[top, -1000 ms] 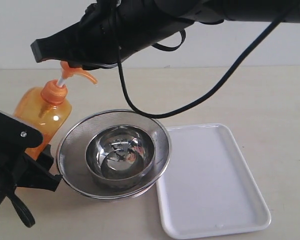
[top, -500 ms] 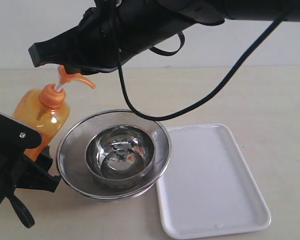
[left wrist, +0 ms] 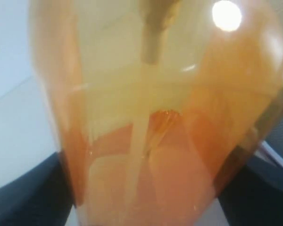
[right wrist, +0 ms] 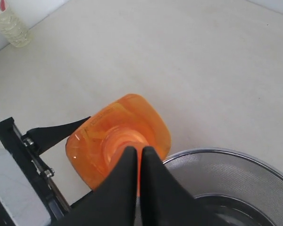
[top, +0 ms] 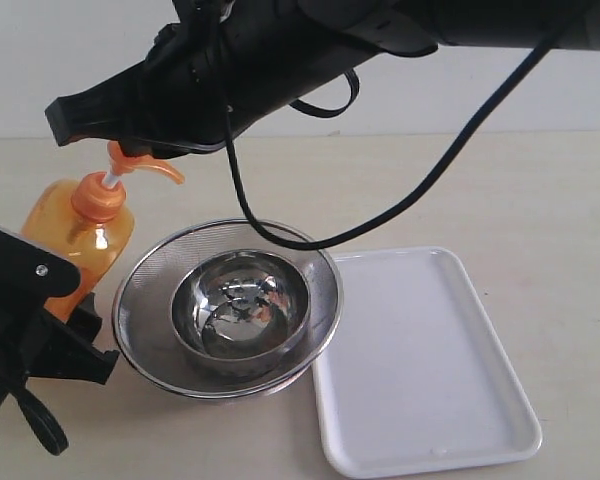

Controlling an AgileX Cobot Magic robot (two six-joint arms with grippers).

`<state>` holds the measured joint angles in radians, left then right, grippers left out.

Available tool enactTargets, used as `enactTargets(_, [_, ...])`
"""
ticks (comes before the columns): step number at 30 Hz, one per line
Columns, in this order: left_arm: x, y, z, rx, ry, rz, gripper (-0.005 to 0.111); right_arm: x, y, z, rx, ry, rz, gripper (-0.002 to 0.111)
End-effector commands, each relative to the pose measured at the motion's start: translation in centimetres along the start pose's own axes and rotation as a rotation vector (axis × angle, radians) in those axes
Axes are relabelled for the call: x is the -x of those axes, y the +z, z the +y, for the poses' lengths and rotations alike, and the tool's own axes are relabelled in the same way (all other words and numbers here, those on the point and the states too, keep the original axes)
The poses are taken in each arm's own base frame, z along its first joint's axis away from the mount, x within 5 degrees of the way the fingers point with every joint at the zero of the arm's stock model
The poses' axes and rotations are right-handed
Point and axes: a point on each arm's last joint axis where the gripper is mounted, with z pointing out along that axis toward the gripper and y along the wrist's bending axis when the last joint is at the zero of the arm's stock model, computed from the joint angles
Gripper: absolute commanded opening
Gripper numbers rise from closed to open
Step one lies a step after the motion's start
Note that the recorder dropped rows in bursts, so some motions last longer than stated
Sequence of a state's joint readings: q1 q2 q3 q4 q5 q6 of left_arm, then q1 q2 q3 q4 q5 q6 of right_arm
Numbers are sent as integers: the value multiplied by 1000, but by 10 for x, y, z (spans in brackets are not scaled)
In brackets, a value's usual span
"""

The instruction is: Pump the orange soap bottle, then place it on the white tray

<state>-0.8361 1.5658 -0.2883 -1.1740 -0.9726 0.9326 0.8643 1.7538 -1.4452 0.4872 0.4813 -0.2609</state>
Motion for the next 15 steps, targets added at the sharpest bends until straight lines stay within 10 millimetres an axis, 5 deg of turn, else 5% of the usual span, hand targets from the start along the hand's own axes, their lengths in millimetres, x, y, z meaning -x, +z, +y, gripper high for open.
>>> enactTargets(1, [14, -2, -7, -61, 13, -110, 5, -36, 28, 3, 38, -5, 226, 1])
enactTargets(5, [14, -2, -8, -63, 15, -112, 5, -31, 21, 5, 35, -19, 197, 1])
enactTargets(15, [14, -2, -7, -61, 13, -110, 5, 1, -44, 13, -52, -78, 35, 1])
